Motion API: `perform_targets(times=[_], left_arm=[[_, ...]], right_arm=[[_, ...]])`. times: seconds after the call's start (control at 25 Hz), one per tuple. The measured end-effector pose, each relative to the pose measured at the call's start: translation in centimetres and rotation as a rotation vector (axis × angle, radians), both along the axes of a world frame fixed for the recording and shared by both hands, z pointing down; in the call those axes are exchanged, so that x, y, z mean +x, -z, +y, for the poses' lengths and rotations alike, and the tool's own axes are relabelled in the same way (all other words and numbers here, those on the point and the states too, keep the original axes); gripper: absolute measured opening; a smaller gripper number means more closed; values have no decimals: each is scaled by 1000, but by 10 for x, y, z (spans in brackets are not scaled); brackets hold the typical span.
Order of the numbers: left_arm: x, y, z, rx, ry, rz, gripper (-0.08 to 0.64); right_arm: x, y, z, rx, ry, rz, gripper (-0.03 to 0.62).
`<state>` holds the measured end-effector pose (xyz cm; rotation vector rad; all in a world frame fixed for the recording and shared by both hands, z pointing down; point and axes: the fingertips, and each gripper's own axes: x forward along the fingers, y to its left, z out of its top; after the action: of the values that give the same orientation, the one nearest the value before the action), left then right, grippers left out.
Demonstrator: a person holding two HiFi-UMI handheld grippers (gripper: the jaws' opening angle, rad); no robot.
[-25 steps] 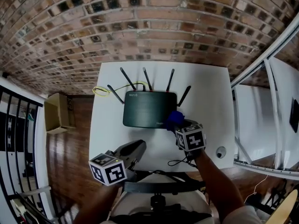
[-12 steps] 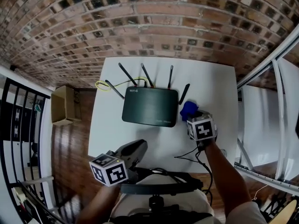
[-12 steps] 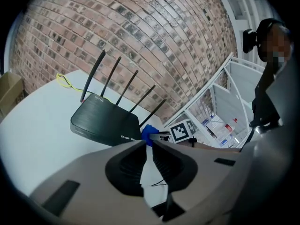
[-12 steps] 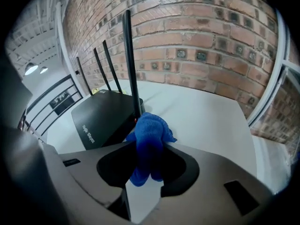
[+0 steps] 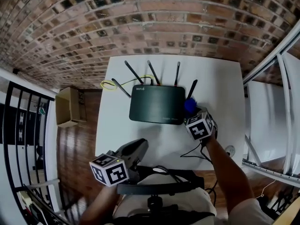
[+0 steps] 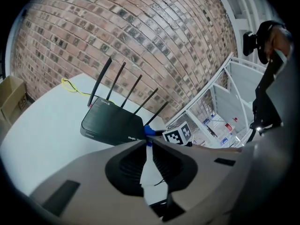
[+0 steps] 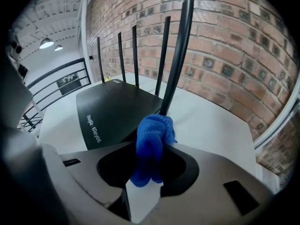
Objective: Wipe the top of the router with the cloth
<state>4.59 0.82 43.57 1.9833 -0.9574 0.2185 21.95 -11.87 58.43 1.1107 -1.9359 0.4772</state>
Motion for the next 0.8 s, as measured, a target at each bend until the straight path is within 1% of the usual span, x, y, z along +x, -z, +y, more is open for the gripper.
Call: perform_targets(times=[0.16, 0.28, 0.56, 0.8], left_arm=[[-24, 0, -5, 3, -35, 11, 58], [-42, -2, -8, 0, -59, 29, 58], [-68, -4, -14, 3, -126, 63, 58], [-92, -1, -19, 7, -149, 84, 58]], right_arm=[[-8, 2, 14, -1, 26, 3, 140], [-14, 1, 23, -7, 16, 20, 140], [-25, 4, 49, -25, -47, 71, 140], [-37, 5, 72, -56, -145, 89, 140]])
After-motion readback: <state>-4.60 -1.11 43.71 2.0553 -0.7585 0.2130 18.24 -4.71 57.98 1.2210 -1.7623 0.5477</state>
